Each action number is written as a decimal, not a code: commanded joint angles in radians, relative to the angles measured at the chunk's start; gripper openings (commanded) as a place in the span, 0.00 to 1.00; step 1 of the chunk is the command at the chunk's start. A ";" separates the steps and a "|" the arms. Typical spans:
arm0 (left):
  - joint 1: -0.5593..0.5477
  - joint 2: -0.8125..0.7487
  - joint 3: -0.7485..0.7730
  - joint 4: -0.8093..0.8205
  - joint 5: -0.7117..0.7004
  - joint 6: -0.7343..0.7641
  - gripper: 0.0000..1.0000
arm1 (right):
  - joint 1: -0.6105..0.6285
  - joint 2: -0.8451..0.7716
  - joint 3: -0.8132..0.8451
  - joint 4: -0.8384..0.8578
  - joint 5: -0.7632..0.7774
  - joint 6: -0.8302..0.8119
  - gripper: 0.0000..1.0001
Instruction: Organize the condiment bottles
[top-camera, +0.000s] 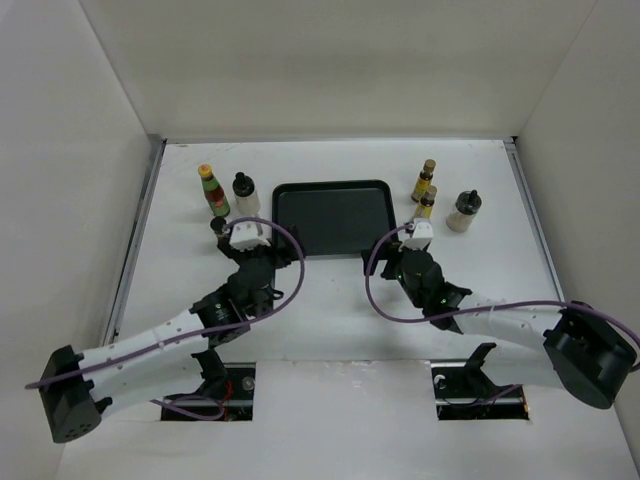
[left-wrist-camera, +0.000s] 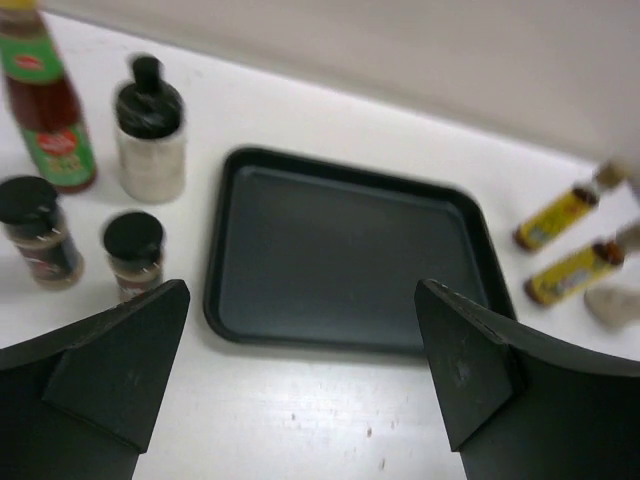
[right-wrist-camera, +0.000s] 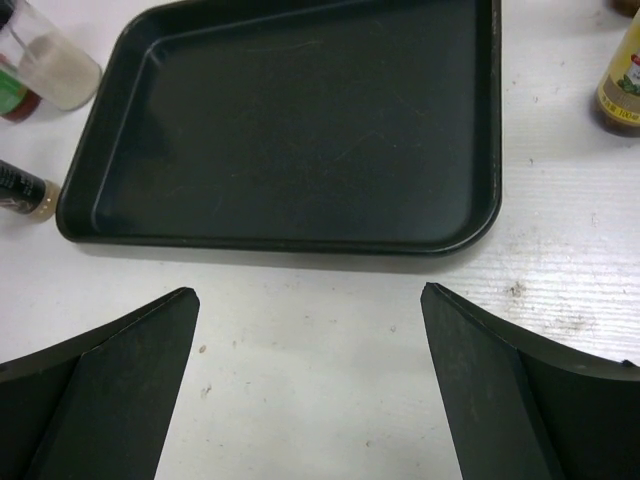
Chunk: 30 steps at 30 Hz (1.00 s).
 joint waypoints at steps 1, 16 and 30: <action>0.090 -0.070 0.039 0.014 -0.035 0.029 1.00 | 0.012 -0.047 0.002 0.103 -0.007 -0.020 1.00; 0.457 0.224 0.145 -0.047 0.226 0.038 0.73 | 0.035 -0.090 0.000 0.095 -0.090 -0.023 0.31; 0.546 0.416 0.164 -0.023 0.286 -0.017 0.70 | 0.052 -0.020 0.018 0.111 -0.070 -0.049 0.68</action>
